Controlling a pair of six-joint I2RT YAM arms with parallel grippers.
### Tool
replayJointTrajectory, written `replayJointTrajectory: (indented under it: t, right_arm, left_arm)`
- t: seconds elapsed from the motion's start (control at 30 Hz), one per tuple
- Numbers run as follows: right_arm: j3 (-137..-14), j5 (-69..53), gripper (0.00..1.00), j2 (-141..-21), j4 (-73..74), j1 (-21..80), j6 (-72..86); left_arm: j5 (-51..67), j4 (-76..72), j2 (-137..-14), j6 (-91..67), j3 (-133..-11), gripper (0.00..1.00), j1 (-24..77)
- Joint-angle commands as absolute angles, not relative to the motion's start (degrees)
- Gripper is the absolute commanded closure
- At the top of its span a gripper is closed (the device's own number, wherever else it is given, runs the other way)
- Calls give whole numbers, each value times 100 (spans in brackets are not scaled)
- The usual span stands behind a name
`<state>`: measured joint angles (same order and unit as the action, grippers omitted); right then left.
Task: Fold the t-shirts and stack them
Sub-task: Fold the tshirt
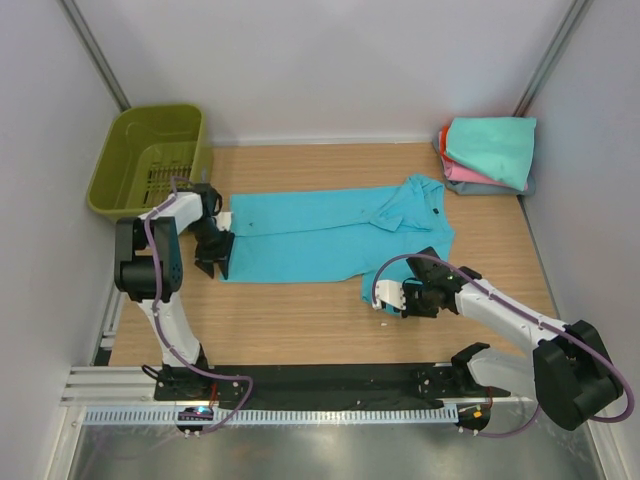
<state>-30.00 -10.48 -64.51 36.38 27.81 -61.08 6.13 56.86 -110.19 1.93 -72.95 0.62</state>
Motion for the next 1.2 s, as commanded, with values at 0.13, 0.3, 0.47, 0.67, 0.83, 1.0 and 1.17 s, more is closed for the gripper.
replayJointTrajectory:
  t: [0.13, 0.3, 0.47, 0.67, 0.83, 1.0, 1.17]
  right_arm:
    - [-3103, -993, 95, -6486, 3437, 2812, -6073]
    - [-3120, -932, 98, -6486, 3384, 2795, -6012]
    - [-3076, -870, 99, -6425, 3366, 2742, -5986]
    - [-3304, -747, 99, -6276, 3278, 2611, -5609]
    - [-4182, -730, 99, -6249, 3296, 2347, -5283]
    - [-4964, -730, 98, -6564, 3095, 2066, -5045]
    - [-5466, -729, 98, -7039, 2848, 1601, -4948]
  left_arm:
    - [852, 5871, -11074, 264, -7462, 73, 26]
    - [967, 5906, -10978, 316, -7427, 91, 26]
    - [1063, 5898, -10811, 308, -7365, 100, 18]
    - [1187, 6073, -10503, 360, -7540, 100, 26]
    - [1160, 6231, -10099, 387, -7980, 100, 26]
    - [1169, 6416, -10177, 430, -8524, 100, 26]
    - [1178, 6477, -10493, 440, -8929, 100, 26]
